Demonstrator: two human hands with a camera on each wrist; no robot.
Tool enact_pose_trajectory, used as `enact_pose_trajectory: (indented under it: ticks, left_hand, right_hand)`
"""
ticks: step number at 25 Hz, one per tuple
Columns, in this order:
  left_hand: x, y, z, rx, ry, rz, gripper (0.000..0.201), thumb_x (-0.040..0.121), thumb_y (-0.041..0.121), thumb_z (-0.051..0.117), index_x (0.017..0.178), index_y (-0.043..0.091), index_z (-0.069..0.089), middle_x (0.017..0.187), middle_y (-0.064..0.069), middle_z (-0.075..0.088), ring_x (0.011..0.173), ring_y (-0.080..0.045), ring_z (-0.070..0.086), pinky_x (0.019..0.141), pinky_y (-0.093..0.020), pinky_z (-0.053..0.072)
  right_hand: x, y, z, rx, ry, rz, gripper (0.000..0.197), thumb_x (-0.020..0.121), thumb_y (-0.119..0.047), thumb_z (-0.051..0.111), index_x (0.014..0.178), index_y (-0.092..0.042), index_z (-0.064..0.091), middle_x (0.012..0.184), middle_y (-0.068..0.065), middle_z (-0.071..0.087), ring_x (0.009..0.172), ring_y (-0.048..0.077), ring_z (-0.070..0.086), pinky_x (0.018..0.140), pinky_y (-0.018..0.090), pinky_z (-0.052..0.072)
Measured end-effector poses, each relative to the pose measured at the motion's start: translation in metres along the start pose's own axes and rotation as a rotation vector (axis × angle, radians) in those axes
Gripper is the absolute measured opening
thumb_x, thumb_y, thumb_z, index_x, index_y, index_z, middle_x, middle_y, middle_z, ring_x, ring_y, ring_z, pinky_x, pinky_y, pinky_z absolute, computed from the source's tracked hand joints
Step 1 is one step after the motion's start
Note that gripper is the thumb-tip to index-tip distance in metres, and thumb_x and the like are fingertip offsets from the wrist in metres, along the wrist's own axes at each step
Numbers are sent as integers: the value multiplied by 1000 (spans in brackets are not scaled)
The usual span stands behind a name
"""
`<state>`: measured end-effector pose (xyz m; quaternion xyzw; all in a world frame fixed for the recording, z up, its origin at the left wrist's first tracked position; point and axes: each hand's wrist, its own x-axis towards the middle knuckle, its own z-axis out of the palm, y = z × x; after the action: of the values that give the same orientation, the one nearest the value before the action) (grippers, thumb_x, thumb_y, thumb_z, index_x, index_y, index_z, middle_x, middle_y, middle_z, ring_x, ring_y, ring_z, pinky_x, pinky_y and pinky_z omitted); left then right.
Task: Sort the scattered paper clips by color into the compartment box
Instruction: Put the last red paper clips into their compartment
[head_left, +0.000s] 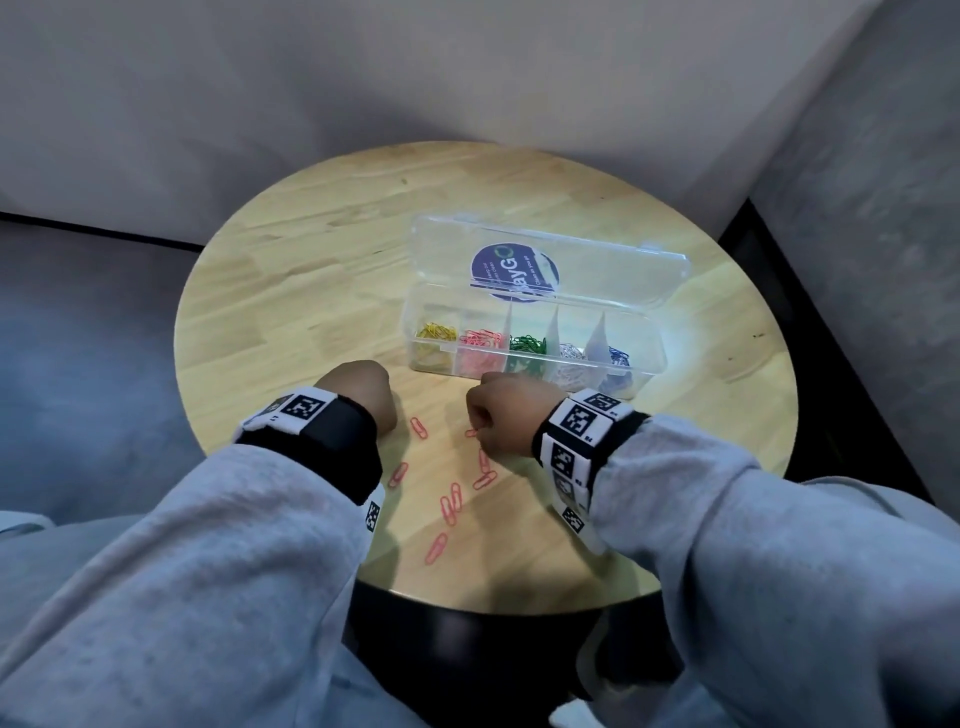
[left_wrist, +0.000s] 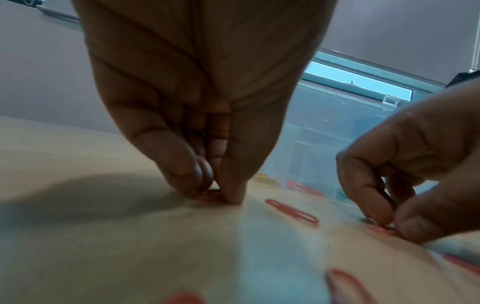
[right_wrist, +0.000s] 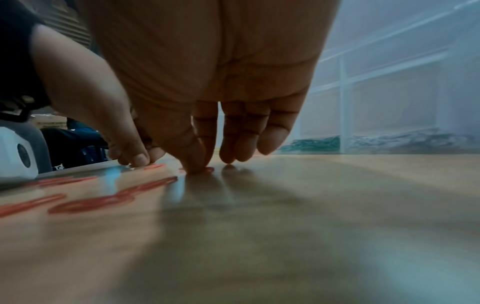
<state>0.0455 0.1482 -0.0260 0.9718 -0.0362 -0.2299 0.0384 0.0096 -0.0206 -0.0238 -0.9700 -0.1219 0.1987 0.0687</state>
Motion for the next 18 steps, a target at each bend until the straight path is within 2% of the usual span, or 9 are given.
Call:
enact_pose_trajectory:
  ticks: [3, 5, 7, 9, 10, 12, 13, 15, 18]
  left_hand:
    - [-7, 0, -3, -25, -27, -15, 12, 85, 15, 50, 79, 10, 59, 67, -3, 51, 63, -20, 48, 49, -24, 31]
    - [-15, 2, -8, -76, -43, -3, 11, 83, 15, 52, 77, 10, 60, 68, -4, 54, 62, -20, 47, 48, -23, 31]
    - [-21, 0, -15, -224, -62, 39, 10, 80, 14, 57, 75, 9, 63, 72, -7, 63, 66, -22, 55, 56, -24, 42]
    - [-22, -3, -24, -519, -96, 85, 7, 78, 7, 61, 71, 8, 62, 71, -10, 69, 68, -23, 63, 70, -30, 54]
    - [-23, -5, -27, -668, -111, 98, 10, 77, 3, 61, 69, 8, 59, 69, -11, 69, 66, -23, 65, 71, -31, 56]
    - [-25, -6, -32, -912, -153, 95, 17, 81, -4, 58, 71, 10, 55, 66, -10, 65, 57, -18, 66, 55, -21, 56]
    - [-26, -7, -34, -1026, -181, 84, 19, 83, -6, 54, 76, 11, 56, 67, -9, 62, 51, -14, 64, 47, -17, 52]
    - [-29, -8, -34, -1255, -244, 71, 21, 88, -6, 47, 84, 11, 59, 69, -8, 58, 44, -9, 61, 42, -13, 48]
    - [-27, -8, -31, -1461, -317, 15, 16, 90, 7, 47, 83, 9, 61, 66, -4, 54, 42, -6, 55, 40, -11, 43]
  right_hand:
    - [-7, 4, -1, 76, -53, 71, 10, 78, -18, 59, 71, -23, 52, 87, -4, 57, 81, 17, 56, 68, 29, 50]
    - [-14, 5, 0, 120, -64, 102, 10, 76, -17, 58, 69, -23, 54, 83, -4, 62, 80, 18, 60, 68, 30, 53]
    - [-21, 5, 1, 200, -42, 136, 9, 75, -15, 57, 71, -23, 56, 82, -4, 63, 80, 18, 61, 69, 31, 54]
    - [-26, 9, 1, 333, 27, 183, 12, 76, -12, 56, 73, -24, 57, 80, -5, 63, 77, 16, 60, 70, 30, 53]
    - [-27, 12, 1, 428, 53, 204, 15, 77, -11, 56, 74, -25, 56, 76, -6, 61, 73, 15, 59, 69, 29, 52]
    - [-29, 17, 1, 728, 54, 254, 23, 82, -3, 53, 77, -25, 57, 67, -3, 56, 64, 16, 56, 66, 29, 49]
    - [-31, 18, 2, 909, 44, 289, 25, 84, 1, 49, 78, -21, 59, 64, 2, 54, 61, 18, 55, 65, 30, 48]
    - [-32, 19, 2, 1215, 25, 364, 29, 88, 4, 39, 77, -11, 60, 62, 11, 49, 56, 23, 51, 64, 36, 48]
    - [-34, 13, -2, 1386, -19, 457, 27, 91, 2, 32, 74, -4, 53, 65, 14, 48, 58, 25, 49, 64, 37, 47]
